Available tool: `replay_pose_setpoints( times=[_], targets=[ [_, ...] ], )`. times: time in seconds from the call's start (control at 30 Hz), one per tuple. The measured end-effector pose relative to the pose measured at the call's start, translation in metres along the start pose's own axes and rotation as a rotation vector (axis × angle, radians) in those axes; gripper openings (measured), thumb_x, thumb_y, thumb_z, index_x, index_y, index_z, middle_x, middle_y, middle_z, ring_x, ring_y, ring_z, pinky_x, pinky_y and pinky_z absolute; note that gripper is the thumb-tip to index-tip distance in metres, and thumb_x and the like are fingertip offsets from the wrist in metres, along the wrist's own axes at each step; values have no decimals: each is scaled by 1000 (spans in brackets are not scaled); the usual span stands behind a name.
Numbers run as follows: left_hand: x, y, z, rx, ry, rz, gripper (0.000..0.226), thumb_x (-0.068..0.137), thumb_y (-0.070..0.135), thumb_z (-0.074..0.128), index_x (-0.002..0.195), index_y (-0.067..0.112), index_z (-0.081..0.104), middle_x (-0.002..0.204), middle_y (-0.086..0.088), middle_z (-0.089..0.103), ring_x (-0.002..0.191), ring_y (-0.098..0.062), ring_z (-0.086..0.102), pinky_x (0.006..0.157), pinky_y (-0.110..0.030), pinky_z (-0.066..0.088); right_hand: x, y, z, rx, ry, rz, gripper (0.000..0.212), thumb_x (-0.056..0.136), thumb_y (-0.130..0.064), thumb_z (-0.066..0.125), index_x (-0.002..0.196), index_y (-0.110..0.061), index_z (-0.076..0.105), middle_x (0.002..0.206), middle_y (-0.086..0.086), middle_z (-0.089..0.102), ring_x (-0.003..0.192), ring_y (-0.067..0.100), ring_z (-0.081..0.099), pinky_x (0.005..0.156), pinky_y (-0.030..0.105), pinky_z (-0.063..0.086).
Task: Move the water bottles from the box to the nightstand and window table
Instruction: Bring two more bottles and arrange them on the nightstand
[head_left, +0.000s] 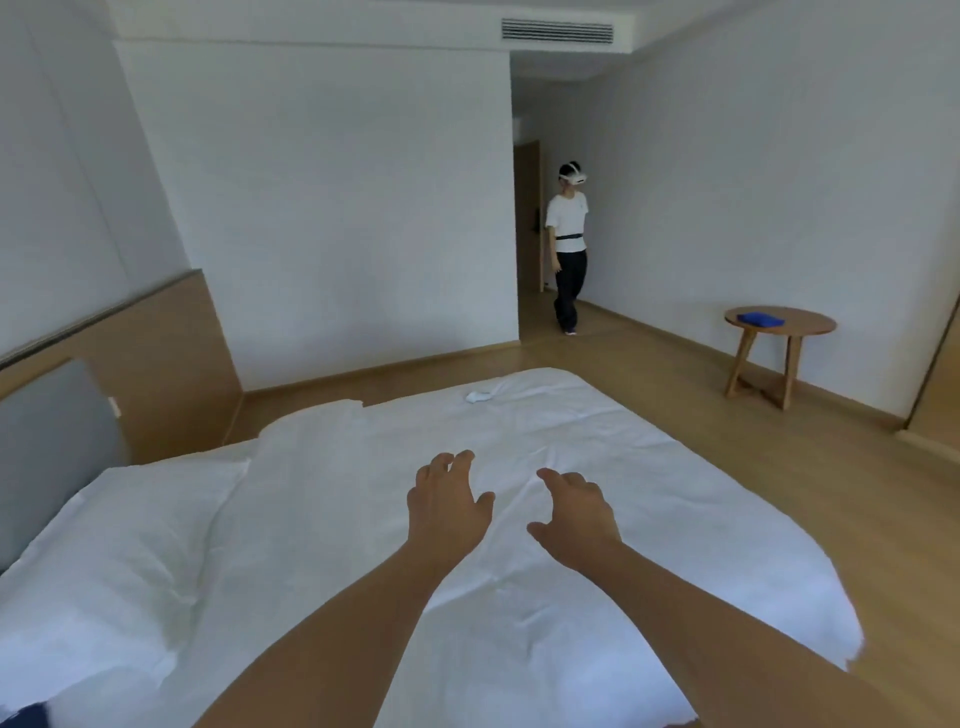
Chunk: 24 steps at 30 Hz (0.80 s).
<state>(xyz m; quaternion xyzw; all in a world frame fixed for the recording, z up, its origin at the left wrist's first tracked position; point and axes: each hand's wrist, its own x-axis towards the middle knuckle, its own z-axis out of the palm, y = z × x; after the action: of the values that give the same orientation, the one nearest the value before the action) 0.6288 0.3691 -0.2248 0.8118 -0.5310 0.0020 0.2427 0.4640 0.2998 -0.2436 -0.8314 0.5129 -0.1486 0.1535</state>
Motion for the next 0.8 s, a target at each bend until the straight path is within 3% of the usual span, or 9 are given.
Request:
replay_pose_setpoints(
  times=[0.43, 0.63, 0.8],
  targets=[
    [57, 314, 162, -93, -267, 563, 60, 96, 41, 64, 149, 22, 44, 151, -5, 48, 136, -28, 42, 105, -41, 43, -28, 294, -119, 1, 213, 555, 73, 89, -39, 67, 154, -32, 33, 146, 0, 49, 131, 29, 44, 103, 40, 42],
    [85, 430, 242, -170, -406, 755, 52, 93, 38, 64, 142, 25, 48, 136, -1, 51, 123, -27, 50, 95, -40, 47, -17, 397, -151, -4, 314, 786, 73, 87, -35, 68, 152, -34, 36, 144, 1, 50, 128, 29, 47, 103, 40, 43],
    [131, 521, 299, -262, -518, 859, 57, 90, 36, 64, 143, 23, 48, 141, -2, 46, 131, -28, 42, 105, -46, 43, 20, 467, -183, -24, 385, 921, 74, 87, -39, 68, 153, -34, 35, 145, 2, 49, 132, 29, 44, 105, 41, 41]
  ],
)
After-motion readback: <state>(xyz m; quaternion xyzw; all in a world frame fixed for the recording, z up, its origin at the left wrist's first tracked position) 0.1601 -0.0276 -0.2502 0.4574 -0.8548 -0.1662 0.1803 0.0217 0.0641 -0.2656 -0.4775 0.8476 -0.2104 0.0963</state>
